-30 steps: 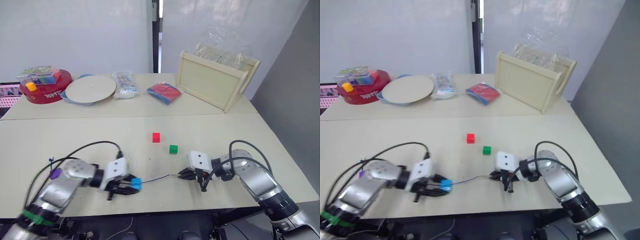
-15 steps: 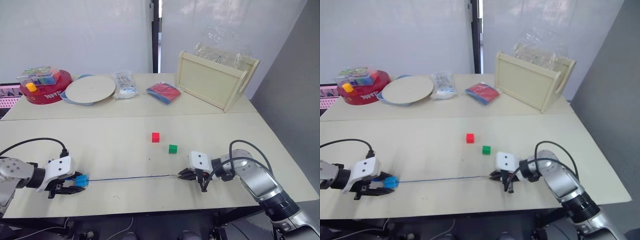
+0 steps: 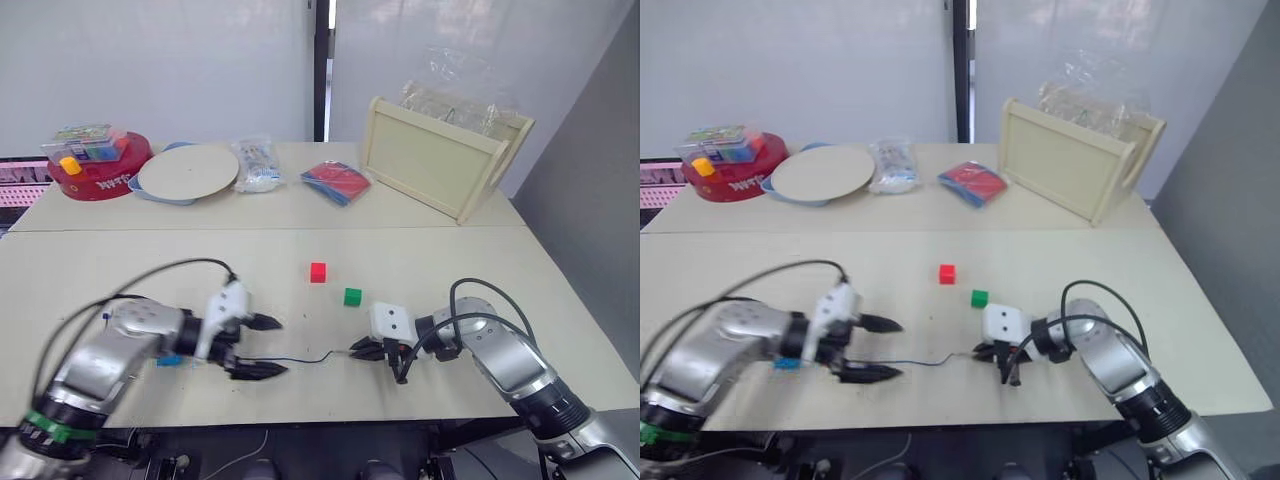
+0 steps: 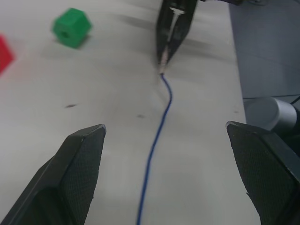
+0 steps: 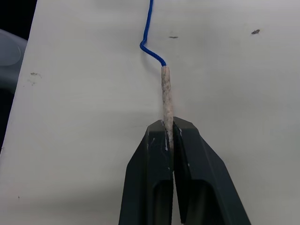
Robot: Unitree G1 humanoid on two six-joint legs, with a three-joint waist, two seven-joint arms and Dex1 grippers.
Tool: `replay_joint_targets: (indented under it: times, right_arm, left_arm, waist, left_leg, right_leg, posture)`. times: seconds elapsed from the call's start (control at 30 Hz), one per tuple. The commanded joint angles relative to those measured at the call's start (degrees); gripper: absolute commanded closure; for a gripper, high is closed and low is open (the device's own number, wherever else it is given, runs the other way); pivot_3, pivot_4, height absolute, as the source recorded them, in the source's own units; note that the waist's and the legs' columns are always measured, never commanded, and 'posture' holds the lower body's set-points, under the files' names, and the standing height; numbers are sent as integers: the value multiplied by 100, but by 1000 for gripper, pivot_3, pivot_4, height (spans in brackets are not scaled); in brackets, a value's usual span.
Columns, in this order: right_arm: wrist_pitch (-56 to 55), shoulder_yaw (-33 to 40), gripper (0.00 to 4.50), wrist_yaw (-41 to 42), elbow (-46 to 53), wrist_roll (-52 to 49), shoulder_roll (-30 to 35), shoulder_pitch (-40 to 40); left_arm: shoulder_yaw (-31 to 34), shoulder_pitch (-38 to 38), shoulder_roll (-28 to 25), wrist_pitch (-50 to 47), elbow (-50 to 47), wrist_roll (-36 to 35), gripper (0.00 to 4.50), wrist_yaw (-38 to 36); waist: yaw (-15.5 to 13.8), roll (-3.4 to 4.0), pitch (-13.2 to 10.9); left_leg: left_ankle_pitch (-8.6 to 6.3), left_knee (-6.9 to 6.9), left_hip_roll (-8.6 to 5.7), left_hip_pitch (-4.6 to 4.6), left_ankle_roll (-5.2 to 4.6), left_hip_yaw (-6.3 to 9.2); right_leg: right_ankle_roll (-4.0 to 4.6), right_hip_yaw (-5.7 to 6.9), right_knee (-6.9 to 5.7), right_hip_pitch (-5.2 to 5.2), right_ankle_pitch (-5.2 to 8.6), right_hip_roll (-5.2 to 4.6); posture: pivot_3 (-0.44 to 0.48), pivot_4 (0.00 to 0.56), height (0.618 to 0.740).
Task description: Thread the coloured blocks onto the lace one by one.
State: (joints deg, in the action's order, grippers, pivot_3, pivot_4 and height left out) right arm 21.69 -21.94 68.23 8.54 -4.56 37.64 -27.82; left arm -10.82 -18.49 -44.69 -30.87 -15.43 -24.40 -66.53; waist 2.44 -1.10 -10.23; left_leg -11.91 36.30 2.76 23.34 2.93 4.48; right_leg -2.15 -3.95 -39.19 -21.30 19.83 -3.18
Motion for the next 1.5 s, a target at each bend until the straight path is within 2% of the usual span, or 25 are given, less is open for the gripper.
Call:
replay_joint_targets:
  times: [0.03,0.13,0.47,0.5,0.63,0.83,0.9,1.37,1.5]
  right_arm:
    - [60,15,4500,-25,288,-3,24,-42]
    - [112,6,4500,-39,368,11,59,-20]
    - [308,17,4500,-129,582,-2,58,33]
    - [316,18,4500,-137,594,2,61,40]
    - [385,37,4500,-158,673,-12,75,82]
    - [424,52,4500,-181,709,-17,96,113]
    - [437,55,4500,-191,720,-33,106,112]
    - [689,41,4500,-244,942,-175,110,286]
    - [1294,487,3197,-512,1357,-545,68,409]
  left_arm:
    - [-371,-345,455,256,162,410,185,333]
    - [-671,-534,837,541,653,774,185,434]
    - [-999,-753,1545,851,1338,992,185,353]
    - [-1012,-784,1626,885,1406,1005,725,363]
    - [-954,-784,1740,949,1517,1032,1948,355]
    - [-936,-742,1768,968,1528,1038,4026,319]
    - [-916,-747,1786,967,1544,1054,4437,332]
    - [-726,-763,1754,976,1587,980,4437,296]
    - [-646,-676,1502,979,1544,980,4500,149]
  waist:
    - [-18,0,0]
    - [-30,-1,0]
    - [-32,0,1]
    - [-36,0,1]
    - [-63,0,1]
    - [-80,0,1]
    - [-90,0,1]
    - [-126,0,1]
    - [-129,0,1]
  left_leg:
    - [0,3,0,1,0,1]
    - [0,8,-3,2,0,1]
    - [1,14,-5,2,0,2]
    - [1,14,-5,2,1,2]
    - [1,29,-9,7,0,3]
    - [1,30,-9,6,0,3]
    - [1,30,-9,6,0,3]
    - [1,32,-10,7,0,3]
    - [1,32,-10,7,0,3]
  right_leg:
    - [0,1,-1,0,0,0]
    - [0,0,-1,2,0,-2]
    - [0,0,-1,5,0,-3]
    - [0,0,-1,6,0,-3]
    - [-3,1,0,8,-1,-7]
    - [-3,1,-1,8,-1,-6]
    - [-3,1,-2,8,-1,-6]
    - [-4,1,-1,9,-2,-7]
    - [-4,1,-2,9,-2,-7]
  posture:
    - [0,150,740]
    - [0,150,740]
    - [0,150,740]
    - [0,150,740]
    - [0,150,740]
    - [0,150,740]
    - [0,150,740]
    - [0,150,740]
    - [0,150,740]
